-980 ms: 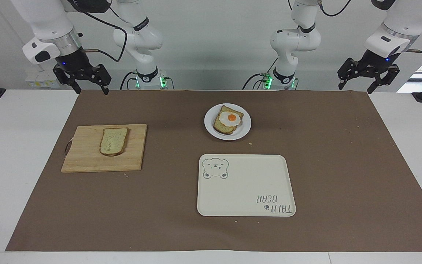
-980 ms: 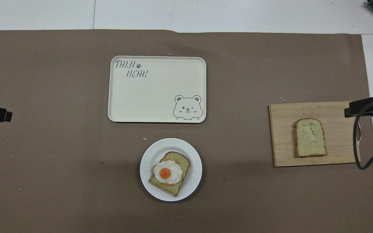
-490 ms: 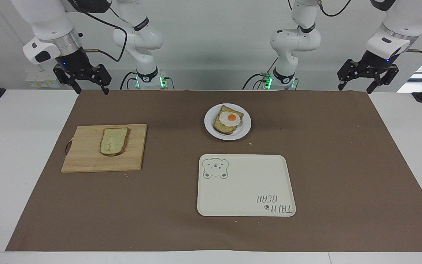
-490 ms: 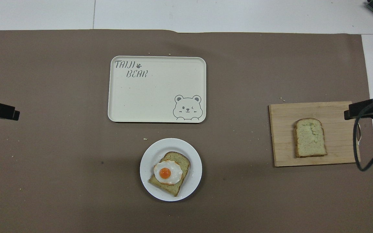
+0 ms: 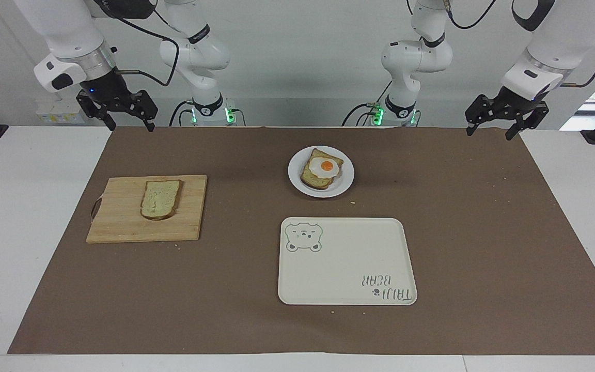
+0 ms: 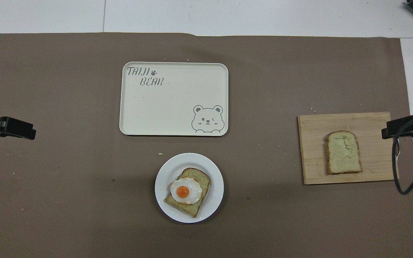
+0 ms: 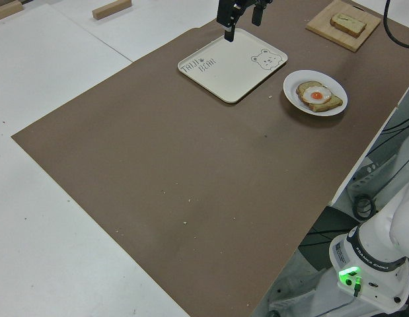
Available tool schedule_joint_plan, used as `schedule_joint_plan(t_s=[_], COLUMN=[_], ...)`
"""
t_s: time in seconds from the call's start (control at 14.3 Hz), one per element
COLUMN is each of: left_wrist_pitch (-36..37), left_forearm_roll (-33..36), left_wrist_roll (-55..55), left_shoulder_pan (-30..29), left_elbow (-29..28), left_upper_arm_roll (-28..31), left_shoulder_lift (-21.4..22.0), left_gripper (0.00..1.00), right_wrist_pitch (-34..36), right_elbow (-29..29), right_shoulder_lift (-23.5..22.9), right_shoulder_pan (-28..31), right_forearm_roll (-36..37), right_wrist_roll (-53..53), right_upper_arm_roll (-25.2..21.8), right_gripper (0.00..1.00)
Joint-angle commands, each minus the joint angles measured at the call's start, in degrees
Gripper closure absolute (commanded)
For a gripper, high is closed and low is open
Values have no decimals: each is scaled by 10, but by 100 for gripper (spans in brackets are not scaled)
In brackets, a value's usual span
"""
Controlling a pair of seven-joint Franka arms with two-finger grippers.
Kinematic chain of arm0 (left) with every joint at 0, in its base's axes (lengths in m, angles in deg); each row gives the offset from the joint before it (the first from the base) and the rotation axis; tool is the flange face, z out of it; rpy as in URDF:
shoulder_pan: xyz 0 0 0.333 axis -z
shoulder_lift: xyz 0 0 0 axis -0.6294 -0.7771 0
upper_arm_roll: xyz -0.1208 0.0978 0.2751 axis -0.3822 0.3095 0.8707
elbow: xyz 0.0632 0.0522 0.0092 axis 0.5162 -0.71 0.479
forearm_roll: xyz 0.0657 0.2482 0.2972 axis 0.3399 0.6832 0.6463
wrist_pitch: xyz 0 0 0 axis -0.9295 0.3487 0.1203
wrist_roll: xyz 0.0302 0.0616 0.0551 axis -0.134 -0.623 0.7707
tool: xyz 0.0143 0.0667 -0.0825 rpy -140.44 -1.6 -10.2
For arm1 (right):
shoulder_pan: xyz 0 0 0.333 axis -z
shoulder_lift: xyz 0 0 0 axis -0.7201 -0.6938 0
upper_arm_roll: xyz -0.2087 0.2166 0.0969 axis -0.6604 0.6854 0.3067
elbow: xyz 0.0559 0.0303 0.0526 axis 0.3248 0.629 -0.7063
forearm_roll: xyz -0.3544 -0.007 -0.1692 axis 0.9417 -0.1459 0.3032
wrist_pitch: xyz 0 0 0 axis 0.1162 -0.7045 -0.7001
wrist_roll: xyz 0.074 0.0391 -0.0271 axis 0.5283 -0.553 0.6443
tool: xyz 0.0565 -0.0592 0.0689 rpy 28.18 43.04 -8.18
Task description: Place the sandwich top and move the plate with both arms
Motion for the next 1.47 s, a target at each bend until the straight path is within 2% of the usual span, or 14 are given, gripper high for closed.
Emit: schedule_joint_plan(t_s=[0.0,0.28,0.49,0.91,1.4], left_wrist_pitch=[3,0,7,48,53], left_forearm_roll=[24,16,0,1,3], left_wrist_roll=[-19,-19,-20,-20,-20], left_shoulder_pan=[8,1,0,-13,-13], left_elbow=[-18,-10,25,125,125], left_upper_arm_roll=[5,10,13,16,12], left_shoulder_lift=[21,22,6,-64,-61], left_gripper=[0,0,0,0,0], right_wrist_pitch=[12,9,8,9,10], right_elbow=[17,18,18,18,17], right_shoulder_lift=[17,17,17,17,16], right_shoulder_pan=[8,7,8,7,7], right_forearm_roll=[-3,-3,-3,-3,-3], right_wrist_roll=[-11,-10,-12,-8,-13], right_upper_arm_roll=[1,1,1,1,1], right_gripper=[0,0,0,0,0])
